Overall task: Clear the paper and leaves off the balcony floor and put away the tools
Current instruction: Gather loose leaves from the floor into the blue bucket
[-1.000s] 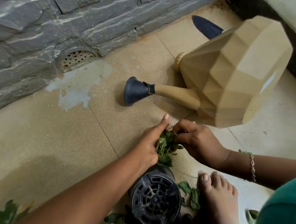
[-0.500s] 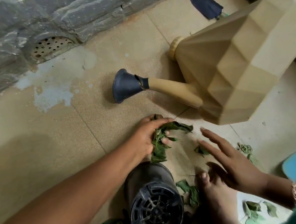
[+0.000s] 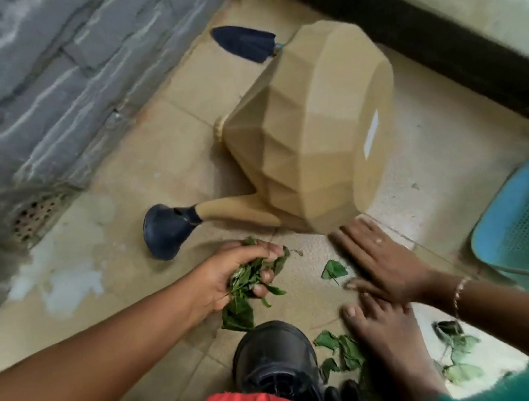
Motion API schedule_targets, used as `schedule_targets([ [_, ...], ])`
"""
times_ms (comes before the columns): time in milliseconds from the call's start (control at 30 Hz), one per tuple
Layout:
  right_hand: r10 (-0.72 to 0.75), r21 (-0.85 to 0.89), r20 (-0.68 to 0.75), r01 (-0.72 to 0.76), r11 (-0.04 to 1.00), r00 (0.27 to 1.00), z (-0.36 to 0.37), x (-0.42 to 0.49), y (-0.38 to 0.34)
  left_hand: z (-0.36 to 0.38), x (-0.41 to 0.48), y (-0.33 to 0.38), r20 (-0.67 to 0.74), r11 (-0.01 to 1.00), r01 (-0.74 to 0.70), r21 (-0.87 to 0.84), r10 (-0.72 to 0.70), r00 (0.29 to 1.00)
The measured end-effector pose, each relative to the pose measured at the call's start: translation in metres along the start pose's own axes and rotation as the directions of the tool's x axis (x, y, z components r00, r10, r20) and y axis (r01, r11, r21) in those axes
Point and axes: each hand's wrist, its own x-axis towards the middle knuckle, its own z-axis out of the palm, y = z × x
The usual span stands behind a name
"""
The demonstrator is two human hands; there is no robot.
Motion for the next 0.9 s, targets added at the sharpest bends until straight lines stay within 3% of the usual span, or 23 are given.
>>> schedule_targets([
  [67,-0.196,-0.065,0.026,0.197,0.978,0.980,-0.003,0.020,-0.001,0.001,-0.009,0.001,-0.017,1.000,0.017,0.004,-0.017,1.000],
  [167,-0.491,-0.140,-0.041,0.482,0.865,0.870,-0.003,0.050,-0.013,0.007,-0.019,0.003,-0.021,0.999,0.025,-0.030,-0.026,0.999],
  [267,-0.673,-0.242,-0.025,0.648,0.722,0.740,0.003,0.063,-0.028,0.019,-0.024,0.002,-0.030,0.997,0.027,-0.072,-0.029,0.999],
  [300,-0.688,-0.267,-0.003,0.662,0.700,0.726,0.004,0.061,-0.028,0.022,-0.023,0.000,-0.030,0.996,0.035,-0.080,-0.038,0.999],
  [533,-0.509,-0.172,-0.066,0.493,0.853,0.858,0.000,-0.003,0.013,0.038,-0.002,-0.012,-0.057,0.994,0.096,-0.056,-0.099,0.993],
  [700,-0.348,-0.050,-0.210,0.345,0.937,0.914,-0.007,-0.020,0.018,0.053,0.015,-0.022,-0.063,0.992,0.122,-0.016,-0.122,0.990],
  [800,-0.059,0.238,-0.328,0.143,0.961,0.943,-0.024,-0.013,0.010,0.066,0.021,-0.027,-0.059,0.992,0.122,-0.041,-0.124,0.991],
  [900,0.246,0.565,-0.366,0.005,0.825,0.897,-0.045,-0.013,0.002,0.080,0.030,-0.030,-0.005,0.985,0.129,-0.114,-0.130,0.991],
])
